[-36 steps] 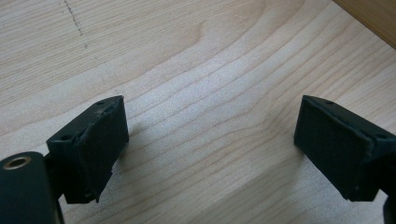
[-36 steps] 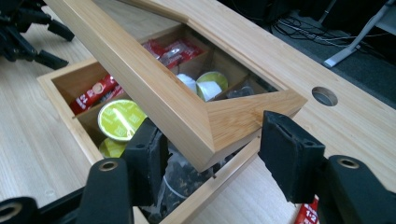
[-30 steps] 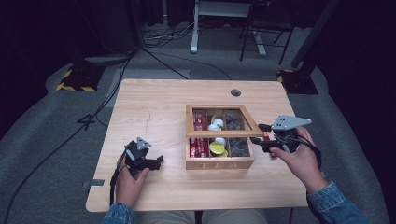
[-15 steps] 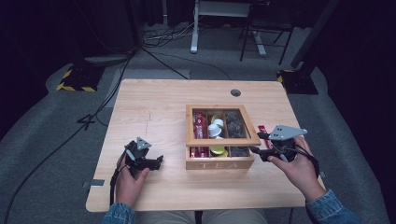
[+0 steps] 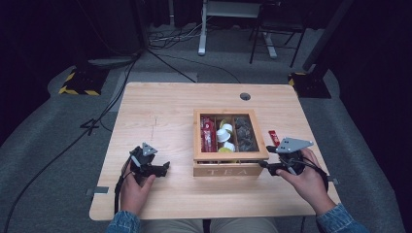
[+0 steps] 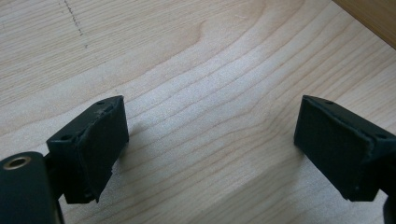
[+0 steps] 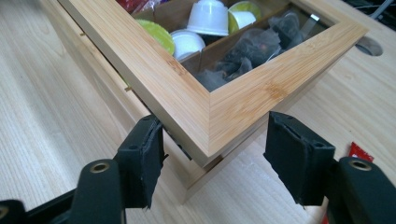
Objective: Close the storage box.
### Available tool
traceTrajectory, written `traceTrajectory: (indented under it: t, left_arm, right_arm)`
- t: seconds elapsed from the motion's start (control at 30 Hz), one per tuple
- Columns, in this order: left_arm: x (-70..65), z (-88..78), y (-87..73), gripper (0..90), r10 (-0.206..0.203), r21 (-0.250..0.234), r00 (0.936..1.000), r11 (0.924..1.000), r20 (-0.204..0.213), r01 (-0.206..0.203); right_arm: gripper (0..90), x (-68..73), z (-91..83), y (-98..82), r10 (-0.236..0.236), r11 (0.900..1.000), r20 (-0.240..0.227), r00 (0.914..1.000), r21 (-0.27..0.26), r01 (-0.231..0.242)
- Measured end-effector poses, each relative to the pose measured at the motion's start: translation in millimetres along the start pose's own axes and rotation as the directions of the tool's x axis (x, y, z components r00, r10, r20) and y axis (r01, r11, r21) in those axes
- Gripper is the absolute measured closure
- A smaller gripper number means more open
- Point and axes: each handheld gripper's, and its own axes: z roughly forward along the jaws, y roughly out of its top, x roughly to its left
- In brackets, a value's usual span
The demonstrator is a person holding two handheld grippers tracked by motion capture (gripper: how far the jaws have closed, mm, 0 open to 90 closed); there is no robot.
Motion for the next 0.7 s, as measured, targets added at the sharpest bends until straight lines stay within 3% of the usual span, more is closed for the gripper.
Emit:
traceTrajectory:
  t: [0.7]
  left_arm:
    - [0.0,0.0,0.0,10.3,0.000,0.000,1.0000,1.0000,0.001,0.000]
  right_arm:
    - [38.9,3.6,9.6,-9.9,0.034,0.998,-0.023,0.9991,0.055,-0.033]
